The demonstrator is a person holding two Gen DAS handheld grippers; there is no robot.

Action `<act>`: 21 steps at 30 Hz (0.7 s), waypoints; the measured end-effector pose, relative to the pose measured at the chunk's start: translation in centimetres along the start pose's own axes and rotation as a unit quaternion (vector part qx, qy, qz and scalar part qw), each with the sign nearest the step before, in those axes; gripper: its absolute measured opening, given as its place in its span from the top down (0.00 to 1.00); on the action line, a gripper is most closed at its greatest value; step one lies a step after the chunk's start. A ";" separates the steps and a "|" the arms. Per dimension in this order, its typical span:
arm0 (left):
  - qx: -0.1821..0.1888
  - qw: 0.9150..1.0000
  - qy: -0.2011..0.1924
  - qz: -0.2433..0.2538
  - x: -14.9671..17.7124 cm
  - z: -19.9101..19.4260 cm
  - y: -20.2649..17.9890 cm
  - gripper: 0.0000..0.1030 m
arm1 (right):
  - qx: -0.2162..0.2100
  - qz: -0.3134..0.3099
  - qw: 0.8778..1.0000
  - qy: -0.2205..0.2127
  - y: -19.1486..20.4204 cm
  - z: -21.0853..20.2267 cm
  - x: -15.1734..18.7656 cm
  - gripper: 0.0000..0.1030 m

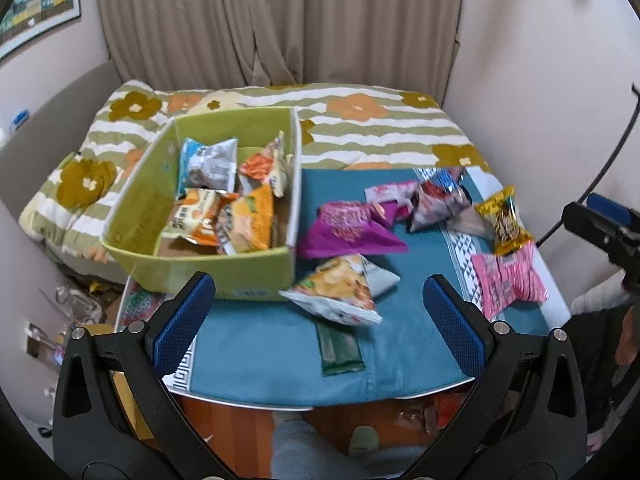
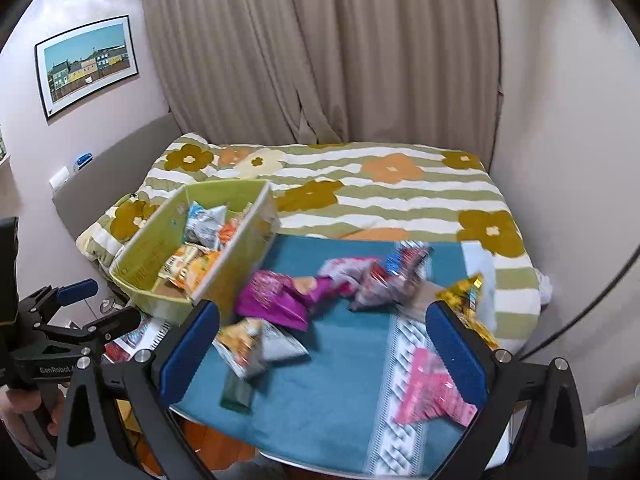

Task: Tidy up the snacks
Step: 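Withdraw both tools from the box toward the remaining snacks, then grasp the white triangular chip bag with the left tool while the right tool grasps the pink bag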

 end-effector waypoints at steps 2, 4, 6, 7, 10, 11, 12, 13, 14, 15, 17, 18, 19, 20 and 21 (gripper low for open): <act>-0.003 1.000 0.003 0.012 1.1 0.7 -1.4 0.00 | 0.006 0.004 1.000 0.005 -1.7 -0.1 1.4 0.00; -0.006 1.000 0.011 0.023 2.0 1.5 -2.5 0.00 | 0.013 0.007 1.000 0.009 -2.9 -0.1 2.4 0.00; -0.014 0.999 0.019 0.044 2.8 2.7 -3.5 0.00 | 0.019 0.017 1.000 0.019 -4.2 0.2 3.7 0.00; -0.019 0.998 0.019 0.055 3.1 3.2 -3.9 0.00 | 0.020 0.024 0.999 0.023 -4.7 0.4 4.3 0.00; -0.043 0.994 0.017 0.100 3.8 5.1 -4.7 0.00 | 0.027 0.042 0.998 0.033 -6.5 1.1 5.8 0.00; -0.049 0.993 0.016 0.110 3.9 5.5 -4.7 0.00 | 0.031 0.046 0.998 0.037 -7.0 1.5 6.3 0.00; -0.055 0.990 0.016 0.126 4.1 6.2 -4.9 0.00 | 0.037 0.052 0.997 0.041 -7.5 1.8 6.8 0.00; -0.062 0.988 0.019 0.143 4.4 7.2 -5.1 0.00 | 0.043 0.056 0.997 0.043 -8.0 2.1 7.2 0.00; -0.067 0.985 0.022 0.156 4.6 8.0 -5.3 0.00 | 0.048 0.061 0.996 0.047 -8.4 2.5 7.7 0.00; -0.070 0.983 0.025 0.168 4.8 8.7 -5.5 0.00 | 0.052 0.067 0.995 0.051 -8.8 2.9 8.1 0.00; -0.080 0.976 0.030 0.199 5.1 10.4 -5.8 0.00 | 0.060 0.074 0.994 0.058 -9.4 3.5 8.9 0.00; -0.085 0.973 0.029 0.213 5.2 10.9 -6.1 0.00 | 0.062 0.078 0.993 0.065 -9.7 3.9 9.3 0.00; -0.088 0.970 0.029 0.227 5.2 11.4 -6.3 0.00 | 0.065 0.080 0.992 0.069 -9.8 4.3 9.6 0.00; -0.090 0.966 0.029 0.240 5.2 12.0 -6.6 0.00 | 0.067 0.081 0.992 0.072 -9.9 4.6 9.8 0.00; -0.092 0.962 0.034 0.253 5.3 12.7 -6.8 0.00 | 0.070 0.083 0.991 0.077 -10.1 4.9 10.0 0.00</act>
Point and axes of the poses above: each gripper's, at about its wrist camera, not at the fingertips, and z roughly the way its jaws point, y to its left, x to its underside, the point moved 9 cm from there along z, roughly the way its jaws point, and after that the axes turned 1 degree about -y, right-handed, at the moved point
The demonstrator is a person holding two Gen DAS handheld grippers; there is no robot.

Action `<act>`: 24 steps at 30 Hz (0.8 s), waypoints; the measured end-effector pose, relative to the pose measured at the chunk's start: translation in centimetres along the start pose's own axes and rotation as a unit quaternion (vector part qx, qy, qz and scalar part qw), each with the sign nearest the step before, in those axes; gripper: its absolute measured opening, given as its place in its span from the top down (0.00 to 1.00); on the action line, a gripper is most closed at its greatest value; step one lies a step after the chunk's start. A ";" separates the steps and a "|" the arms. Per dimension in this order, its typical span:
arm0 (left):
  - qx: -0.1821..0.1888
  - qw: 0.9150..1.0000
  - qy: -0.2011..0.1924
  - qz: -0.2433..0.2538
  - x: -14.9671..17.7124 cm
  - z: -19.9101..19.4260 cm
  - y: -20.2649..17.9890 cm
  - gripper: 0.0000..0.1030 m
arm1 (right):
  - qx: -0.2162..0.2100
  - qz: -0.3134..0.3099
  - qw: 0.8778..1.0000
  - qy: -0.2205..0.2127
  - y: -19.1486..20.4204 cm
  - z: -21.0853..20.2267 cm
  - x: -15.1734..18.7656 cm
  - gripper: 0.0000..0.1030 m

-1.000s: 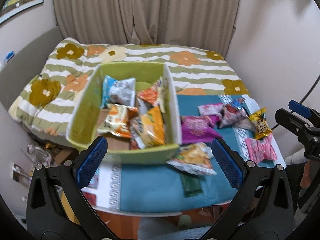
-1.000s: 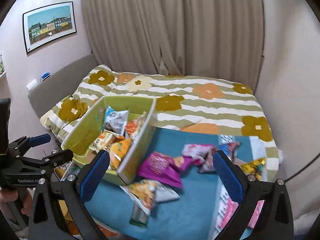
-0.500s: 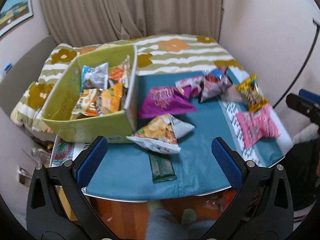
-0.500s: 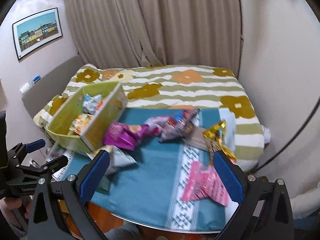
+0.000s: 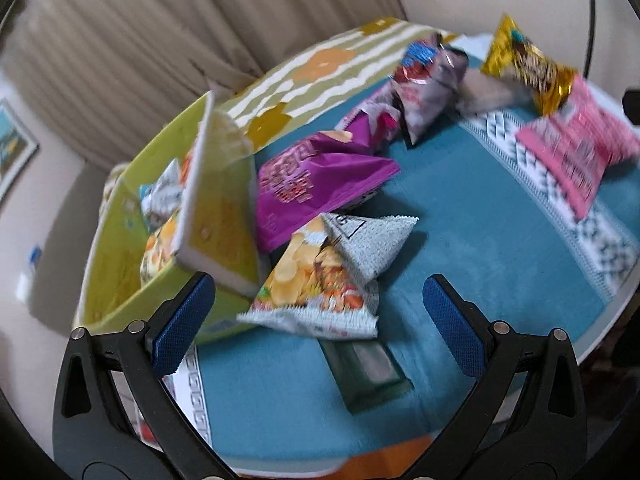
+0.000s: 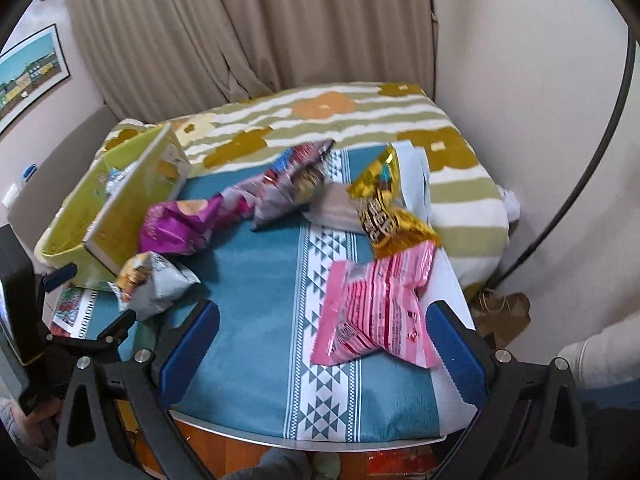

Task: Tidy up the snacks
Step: 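Grasp the white triangular chip bag with the left tool while the right tool grasps the pink bag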

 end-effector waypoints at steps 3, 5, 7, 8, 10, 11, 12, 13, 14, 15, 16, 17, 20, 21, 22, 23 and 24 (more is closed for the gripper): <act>0.008 1.000 0.013 0.026 -0.3 1.7 -0.9 0.00 | 0.005 0.012 1.000 0.009 -0.3 1.1 0.3 0.00; 0.016 0.999 0.023 0.038 -0.4 2.8 -1.3 0.00 | 0.008 0.018 1.000 0.012 -0.4 1.7 0.3 0.00; 0.022 0.998 0.033 0.044 -0.4 3.8 -1.5 0.01 | 0.012 0.024 1.000 0.014 -0.4 2.2 0.2 0.00; 0.025 0.998 0.040 0.048 -0.3 4.3 -1.5 0.03 | 0.013 0.027 0.999 0.014 -0.3 2.4 0.1 0.00; 0.022 0.997 0.050 0.058 -0.2 5.2 -1.4 0.05 | 0.018 0.032 0.999 0.017 -0.4 3.0 0.0 0.00; 0.022 0.997 0.054 0.060 -0.1 5.5 -1.4 0.06 | 0.022 0.034 0.999 0.018 -0.6 3.3 -0.1 0.00; 0.025 0.996 0.058 0.061 0.0 5.8 -1.4 0.07 | 0.026 0.036 0.999 0.019 -0.7 3.5 -0.1 0.00; 0.030 0.996 0.064 0.060 0.1 6.2 -1.4 0.10 | 0.029 0.037 0.999 0.019 -0.7 3.7 -0.1 0.00; 0.036 0.995 0.073 0.058 0.3 6.7 -1.4 0.13 | 0.035 0.038 0.998 0.020 -0.9 3.9 -0.1 0.00; 0.038 0.994 0.079 0.058 0.4 6.9 -1.4 0.14 | 0.044 0.038 0.998 0.020 -1.1 4.2 0.0 0.00; 0.040 0.994 0.082 0.058 0.6 7.2 -1.4 0.18 | 0.048 0.038 0.998 0.020 -1.3 4.3 0.0 0.00; 0.039 0.994 0.086 0.059 0.6 7.6 -1.4 0.22 | 0.055 0.037 0.998 0.019 -1.5 4.5 0.1 0.00; 0.044 0.993 0.090 0.058 0.6 8.1 -1.3 0.29 | 0.082 0.026 0.996 0.022 -2.1 5.2 0.4 0.00; 0.046 0.993 0.090 0.059 0.5 8.1 -1.2 0.30 | 0.087 0.024 0.996 0.022 -2.2 5.3 0.5 0.00; 0.047 0.993 0.090 0.060 0.5 8.1 -1.2 0.31 | 0.092 0.023 0.995 0.022 -2.4 5.4 0.6 0.00; 0.047 0.993 0.089 0.061 0.4 8.1 -1.2 0.31 | 0.096 0.023 0.995 0.023 -2.7 5.6 0.7 0.00; 0.047 0.993 0.089 0.062 0.4 8.1 -1.2 0.32 | 0.102 0.022 0.994 0.026 -3.0 5.8 0.8 0.00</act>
Point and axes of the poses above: each gripper's, at about its wrist camera, not at the fingertips, and z roughly the way its jaws point, y to its left, x to its underside, the point moved 9 cm from there along z, roughly the way its jaws point, and after that the axes turned 1 degree about -y, right-handed, at the moved point
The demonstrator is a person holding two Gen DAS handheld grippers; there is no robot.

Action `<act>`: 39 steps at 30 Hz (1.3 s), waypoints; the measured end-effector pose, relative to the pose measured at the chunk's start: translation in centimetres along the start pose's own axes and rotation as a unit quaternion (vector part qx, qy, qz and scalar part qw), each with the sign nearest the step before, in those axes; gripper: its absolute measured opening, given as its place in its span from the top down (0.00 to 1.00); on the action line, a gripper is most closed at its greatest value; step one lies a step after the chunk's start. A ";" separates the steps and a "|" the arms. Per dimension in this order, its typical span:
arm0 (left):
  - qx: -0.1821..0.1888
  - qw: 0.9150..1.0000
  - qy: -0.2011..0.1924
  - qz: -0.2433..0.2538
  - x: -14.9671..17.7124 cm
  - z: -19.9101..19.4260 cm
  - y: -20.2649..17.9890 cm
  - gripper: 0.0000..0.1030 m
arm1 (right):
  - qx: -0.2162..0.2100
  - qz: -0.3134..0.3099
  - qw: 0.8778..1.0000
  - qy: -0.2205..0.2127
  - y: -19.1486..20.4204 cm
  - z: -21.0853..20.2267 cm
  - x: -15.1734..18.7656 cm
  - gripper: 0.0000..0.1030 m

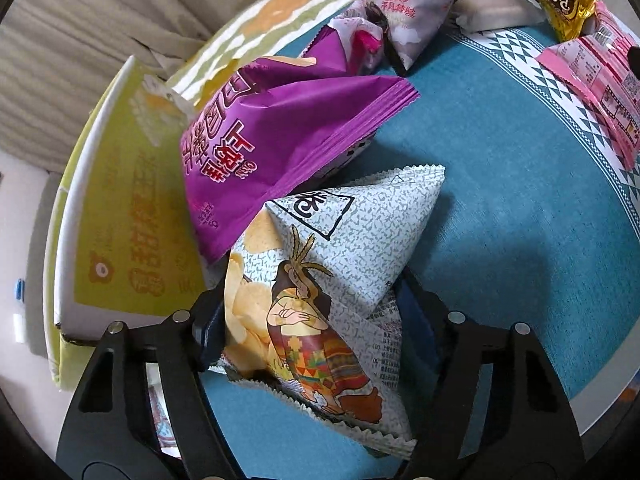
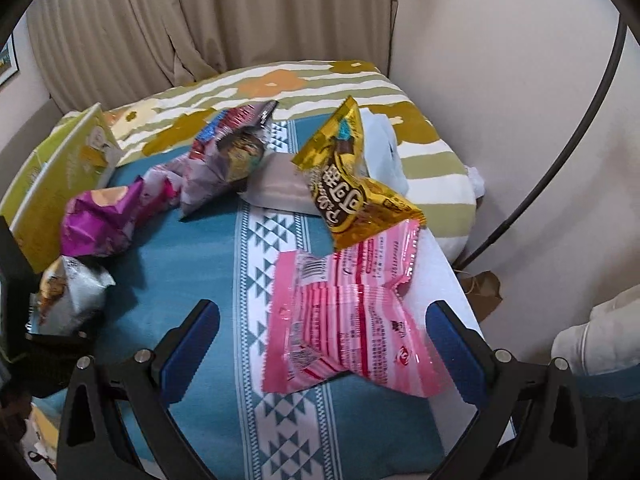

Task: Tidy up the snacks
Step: 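Grasp the white triangular chip bag with the left tool while the right tool grasps the pink bag, then carry both bags into the cardboard box and open both tools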

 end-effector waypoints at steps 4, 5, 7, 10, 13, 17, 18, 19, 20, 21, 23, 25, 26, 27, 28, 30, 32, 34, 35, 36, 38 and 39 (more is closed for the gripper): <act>0.005 1.000 -0.002 0.000 0.0 -0.1 -0.1 0.35 | 0.004 -0.003 1.000 0.007 -0.2 1.0 0.1 0.00; 0.006 1.000 -0.002 -0.002 0.0 -0.1 -0.3 0.35 | 0.005 -0.008 1.000 0.011 -0.2 1.5 0.2 0.00; 0.010 1.000 -0.002 -0.008 0.1 -0.3 -0.3 0.35 | 0.008 -0.014 1.000 0.015 -0.1 2.0 0.3 0.00; 0.013 1.000 -0.004 -0.007 0.1 -0.6 -0.3 0.35 | 0.011 -0.019 1.000 0.021 -0.1 2.8 0.4 0.01; 0.014 1.000 -0.005 -0.008 0.2 -0.7 0.0 0.35 | 0.015 -0.025 0.999 0.027 -0.1 3.6 0.4 0.06; 0.013 1.000 -0.005 -0.015 0.3 -0.9 0.2 0.35 | 0.017 -0.031 0.999 0.027 -0.1 4.0 0.2 0.08; 0.014 1.000 -0.005 -0.016 0.3 -0.9 0.3 0.35 | 0.018 -0.033 0.999 0.026 -0.1 4.1 0.2 0.08; 0.014 1.000 -0.005 -0.017 0.3 -1.0 0.3 0.35 | 0.018 -0.035 0.999 0.026 0.0 4.2 0.1 0.08; 0.014 1.000 -0.006 -0.017 0.2 -1.0 0.3 0.35 | 0.019 -0.038 0.999 0.026 0.0 4.3 0.2 0.12; 0.014 1.000 -0.006 -0.018 0.2 -1.1 0.4 0.35 | 0.019 -0.040 0.999 0.030 0.0 4.5 0.3 0.19; 0.013 1.000 -0.007 -0.019 0.2 -1.3 0.4 0.35 | 0.016 -0.041 0.998 0.034 0.0 4.5 0.5 0.23; 0.014 1.000 -0.008 -0.021 0.1 -1.5 0.5 0.35 | 0.015 -0.043 0.998 0.033 0.1 4.4 0.6 0.30; 0.014 1.000 -0.009 -0.023 0.1 -1.6 0.6 0.35 | 0.010 -0.045 0.998 0.032 0.1 4.2 0.6 0.35; 0.013 1.000 -0.010 -0.025 0.1 -1.8 0.6 0.35 | 0.008 -0.047 0.998 0.032 0.2 4.0 0.7 0.36; 0.013 1.000 -0.011 -0.026 0.1 -1.9 0.7 0.35 | 0.005 -0.049 0.998 0.032 0.2 4.1 0.6 0.37; 0.013 0.999 -0.012 -0.030 0.1 -2.3 0.7 0.35 | -0.001 -0.051 0.998 0.030 0.3 3.7 0.7 0.40; 0.011 0.999 -0.016 -0.034 0.0 -2.8 0.7 0.35 | -0.010 -0.049 0.998 0.028 0.4 3.3 0.8 0.42; 0.009 0.999 -0.021 -0.039 -0.1 -3.5 0.9 0.35 | -0.018 -0.048 0.998 0.023 0.5 2.4 0.9 0.42; 0.009 0.999 -0.023 -0.040 -0.1 -3.8 0.9 0.35 | -0.022 -0.047 0.998 0.020 0.6 2.0 0.8 0.43; 0.007 0.999 -0.027 -0.043 -0.2 -4.3 0.9 0.35 | -0.027 -0.047 0.998 0.016 0.7 1.5 0.7 0.43; 0.002 0.998 -0.035 -0.047 -0.4 -5.2 1.1 0.35 | -0.035 -0.048 0.998 0.008 0.9 0.5 0.4 0.44; -0.001 0.998 -0.040 -0.050 -0.5 -5.8 1.1 0.35 | -0.039 -0.049 0.998 0.004 1.0 -0.1 0.2 0.44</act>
Point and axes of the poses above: each gripper's, at about its wrist camera, not at the fingertips, and z roughly the way its jaws point, y to its left, x to its underside, the point moved 9 cm from there along z, roughly the way its jaws point, and after that the axes turned 1 degree about -y, right-handed, at the moved point
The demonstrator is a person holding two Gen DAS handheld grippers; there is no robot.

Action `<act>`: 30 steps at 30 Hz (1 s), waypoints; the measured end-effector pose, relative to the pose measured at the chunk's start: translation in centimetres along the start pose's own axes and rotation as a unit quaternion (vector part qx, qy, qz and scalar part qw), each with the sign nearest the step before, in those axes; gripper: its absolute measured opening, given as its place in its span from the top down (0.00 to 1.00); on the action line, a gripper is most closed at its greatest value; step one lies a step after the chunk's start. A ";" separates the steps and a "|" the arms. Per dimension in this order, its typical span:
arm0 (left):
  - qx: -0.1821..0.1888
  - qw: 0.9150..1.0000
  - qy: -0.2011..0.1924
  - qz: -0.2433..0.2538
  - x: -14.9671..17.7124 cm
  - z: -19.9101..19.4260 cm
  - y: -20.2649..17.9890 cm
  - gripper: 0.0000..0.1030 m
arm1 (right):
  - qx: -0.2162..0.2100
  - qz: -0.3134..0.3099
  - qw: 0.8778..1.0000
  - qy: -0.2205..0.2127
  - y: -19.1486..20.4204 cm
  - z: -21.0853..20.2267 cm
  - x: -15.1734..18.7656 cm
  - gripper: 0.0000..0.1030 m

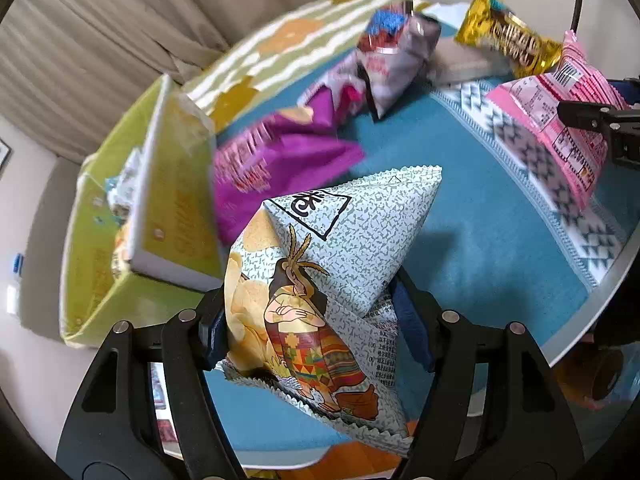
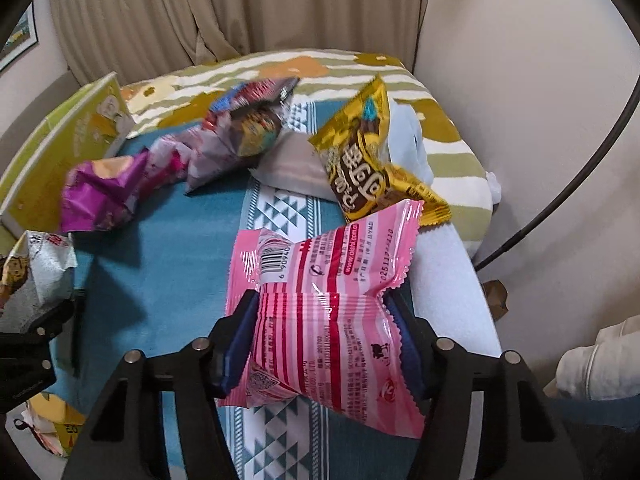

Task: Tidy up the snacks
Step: 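Carry both bags into the cardboard box and open both tools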

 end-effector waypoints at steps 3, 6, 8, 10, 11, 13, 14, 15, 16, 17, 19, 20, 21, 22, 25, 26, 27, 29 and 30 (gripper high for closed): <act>-0.007 1.000 -0.017 -0.014 -0.6 -2.0 0.4 0.35 | -0.013 -0.005 1.000 -0.015 0.4 -1.8 -0.7 0.44; -0.014 0.999 -0.036 -0.035 -1.3 -4.3 1.3 0.36 | -0.029 -0.011 0.999 -0.032 1.1 -3.7 -1.6 0.45; -0.021 0.997 -0.047 -0.050 -1.8 -6.0 1.9 0.35 | -0.041 -0.014 0.998 -0.041 1.7 -4.7 -2.4 0.45; -0.024 0.995 -0.059 -0.072 -2.2 -7.6 3.3 0.36 | -0.062 -0.022 0.996 -0.054 2.8 -6.1 -3.4 0.45; -0.024 0.995 -0.062 -0.080 -2.2 -8.1 3.8 0.36 | -0.070 -0.027 0.996 -0.056 3.4 -6.5 -3.7 0.45; -0.023 0.992 -0.074 -0.101 -2.5 -9.3 5.6 0.36 | -0.091 -0.039 0.993 -0.067 5.0 -7.6 -4.8 0.45; -0.026 0.991 -0.077 -0.106 -2.4 -9.7 6.3 0.36 | -0.101 -0.045 0.991 -0.072 5.9 -8.1 -5.3 0.45; -0.034 0.990 -0.082 -0.113 -2.4 -10.1 7.4 0.35 | -0.112 -0.051 0.989 -0.078 6.8 -8.6 -6.0 0.45; -0.038 0.988 -0.086 -0.119 -2.4 -10.5 8.5 0.36 | -0.123 -0.055 0.987 -0.086 7.9 -9.2 -6.8 0.45; -0.041 0.986 -0.092 -0.130 -2.3 -10.9 10.0 0.36 | -0.130 -0.058 0.986 -0.090 8.6 -9.5 -7.2 0.45; -0.049 0.983 -0.099 -0.146 -2.1 -11.2 12.8 0.36 | -0.146 -0.063 0.982 -0.104 10.6 -10.4 -8.6 0.45; -0.054 0.982 -0.102 -0.152 -2.1 -11.2 14.1 0.36 | -0.155 -0.065 0.980 -0.109 11.7 -10.7 -9.3 0.45; -0.058 0.981 -0.104 -0.156 -2.0 -11.2 15.3 0.35 | -0.166 -0.068 0.977 -0.115 13.3 -11.1 -10.2 0.45; -0.062 0.979 -0.104 -0.162 -1.8 -11.0 17.0 0.36 | -0.172 -0.071 0.975 -0.121 14.4 -11.3 -10.8 0.45; -0.067 0.977 -0.102 -0.176 -1.3 -10.2 20.7 0.35 | -0.181 -0.084 0.971 -0.130 17.8 -11.3 -12.7 0.45; -0.066 0.976 -0.098 -0.182 -1.0 -9.6 22.3 0.35 | -0.187 -0.086 0.970 -0.131 19.1 -11.2 -13.3 0.45; -0.066 0.976 -0.095 -0.186 -0.9 -9.2 23.3 0.36 | -0.194 -0.088 0.968 -0.131 20.7 -11.0 -13.9 0.45; -0.061 0.975 -0.086 -0.194 -0.4 -7.8 25.5 0.35 | -0.205 -0.091 0.966 -0.127 23.5 -10.3 -15.0 0.45; -0.056 0.975 -0.081 -0.199 -0.1 -7.0 26.6 0.35 | -0.207 -0.091 0.966 -0.126 24.5 -10.0 -15.4 0.45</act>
Point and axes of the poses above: each gripper's, at about its wrist camera, not at the fingertips, and z roughly the way its jaws point, y to its left, x to its underside, the point moved 9 cm from there along z, roughly the way its jaws point, and after that the axes turned 1 degree about -y, right-handed, at the moved point
